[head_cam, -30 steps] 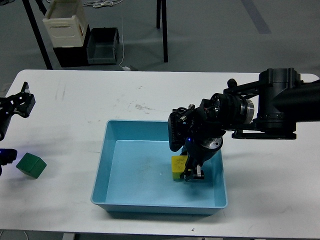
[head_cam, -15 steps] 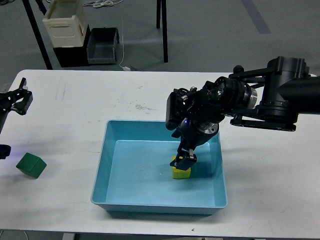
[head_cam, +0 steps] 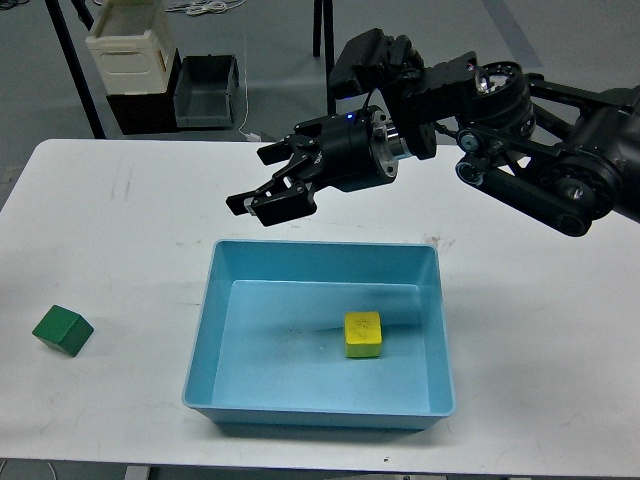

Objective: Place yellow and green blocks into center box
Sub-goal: 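Withdraw the right gripper up and away from the tray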

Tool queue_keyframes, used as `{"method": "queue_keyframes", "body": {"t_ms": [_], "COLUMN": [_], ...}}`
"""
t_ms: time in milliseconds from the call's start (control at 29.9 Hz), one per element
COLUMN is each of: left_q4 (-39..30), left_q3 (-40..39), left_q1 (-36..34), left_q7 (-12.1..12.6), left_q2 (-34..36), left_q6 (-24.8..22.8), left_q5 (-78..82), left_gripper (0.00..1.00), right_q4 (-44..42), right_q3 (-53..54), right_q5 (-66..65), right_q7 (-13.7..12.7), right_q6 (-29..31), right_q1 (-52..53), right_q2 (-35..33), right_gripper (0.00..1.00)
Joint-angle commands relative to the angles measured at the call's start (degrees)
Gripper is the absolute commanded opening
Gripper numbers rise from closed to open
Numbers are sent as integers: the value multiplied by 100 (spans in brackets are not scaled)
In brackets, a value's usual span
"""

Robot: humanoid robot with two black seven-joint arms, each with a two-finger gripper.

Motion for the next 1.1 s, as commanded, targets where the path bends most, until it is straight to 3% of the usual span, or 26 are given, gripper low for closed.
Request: {"method": "queue_keyframes", "body": {"t_ms": [0, 301, 502, 736, 904, 1071], "left_q4": [505, 585, 576, -90, -864, -1190], "left_q3": [-72, -203, -239, -309, -283, -248], "left_q1": [-113, -789, -1264, -1396, -1475, -1475], "left_q7": [0, 0, 0, 0, 0, 0], "left_q2": [-16, 27, 36, 54, 203, 177], "left_q6": [167, 245, 1045, 1046, 888, 616], "left_q5": [1406, 3842, 6729, 9922, 11831, 12334], "left_gripper": [100, 100, 99, 100, 100, 100], "right_q4": [152, 1365, 1770, 1805, 1955, 1964], "right_q3": [922, 3022, 4323, 5274, 5599, 6222], "right_q5": [51, 604, 920, 1975, 2598, 3319], "right_q7": [1, 1, -522, -1129, -1103, -1086], "right_q6": [-241, -382, -733, -778, -804, -918], "right_q1": [-435, -2157, -3396, -4346, -5137, -5647], "right_q2": [299, 396, 396, 265, -192, -272], "right_gripper": [97, 96, 95, 96, 96, 98]}}
